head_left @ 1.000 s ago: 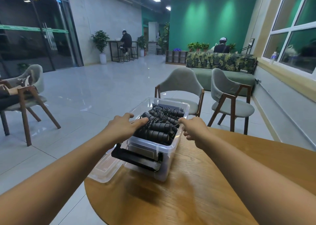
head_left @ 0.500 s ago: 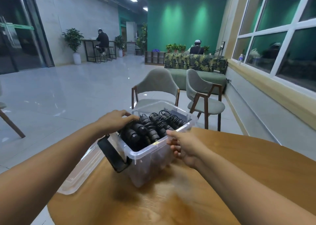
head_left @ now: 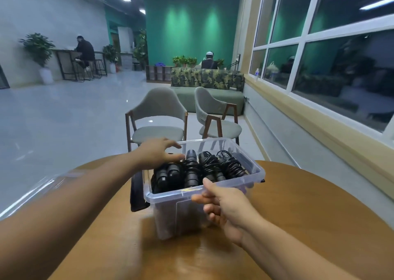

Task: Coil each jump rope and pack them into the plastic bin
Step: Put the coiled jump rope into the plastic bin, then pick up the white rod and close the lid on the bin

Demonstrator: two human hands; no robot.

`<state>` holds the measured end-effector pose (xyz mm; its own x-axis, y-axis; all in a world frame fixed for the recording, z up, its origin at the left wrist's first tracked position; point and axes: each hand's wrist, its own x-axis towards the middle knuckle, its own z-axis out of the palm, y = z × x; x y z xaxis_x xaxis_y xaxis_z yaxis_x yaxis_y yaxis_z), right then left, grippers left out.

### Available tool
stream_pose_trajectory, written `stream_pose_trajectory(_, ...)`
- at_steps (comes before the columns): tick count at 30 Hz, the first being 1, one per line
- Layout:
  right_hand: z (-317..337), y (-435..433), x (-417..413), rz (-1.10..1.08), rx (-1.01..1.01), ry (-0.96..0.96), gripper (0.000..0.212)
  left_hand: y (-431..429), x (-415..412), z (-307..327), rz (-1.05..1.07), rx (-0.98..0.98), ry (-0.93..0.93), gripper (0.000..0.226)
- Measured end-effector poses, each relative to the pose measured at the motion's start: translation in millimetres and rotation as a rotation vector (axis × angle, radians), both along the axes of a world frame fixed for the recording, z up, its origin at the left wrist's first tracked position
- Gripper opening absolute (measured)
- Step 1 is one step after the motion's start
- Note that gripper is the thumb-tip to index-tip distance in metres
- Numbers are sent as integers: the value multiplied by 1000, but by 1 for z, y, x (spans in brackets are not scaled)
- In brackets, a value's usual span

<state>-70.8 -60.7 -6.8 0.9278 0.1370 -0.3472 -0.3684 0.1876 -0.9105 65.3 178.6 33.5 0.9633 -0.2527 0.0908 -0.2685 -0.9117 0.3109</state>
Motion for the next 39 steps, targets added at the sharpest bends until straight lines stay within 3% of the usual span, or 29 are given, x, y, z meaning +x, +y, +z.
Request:
stream_pose_trajectory(4, 0, -8, -8, 2, 7, 9, 34, -24, -6, -3, -101, 182, -47, 64)
stream_pose_trajectory(9, 12, -8, -20, 148, -53, 32, 44, -23, -18, 2, -102, 305, -26, 88)
stream_pose_trajectory(11, 21, -4, -26, 263, -106, 51, 49, -22, -23, 5, -97, 260, -18, 80)
stream_pose_trajectory(14, 33, 3, -32, 388, -224, 8, 46, -21, -32, 7, -61, 43, 5, 69)
stream_pose_trajectory(22, 63, 34, -25, 458, -346, -138, 40, -6, -46, 8, -9, -191, -28, 52)
stream_pose_trajectory(31, 56, 119, -12, 606, -338, -230, 30, 52, -78, 5, 55, -240, -102, 40)
stream_pose_trajectory(39, 26, 198, -3, 691, -379, -235, 27, 153, -118, -30, 277, -186, -98, 29)
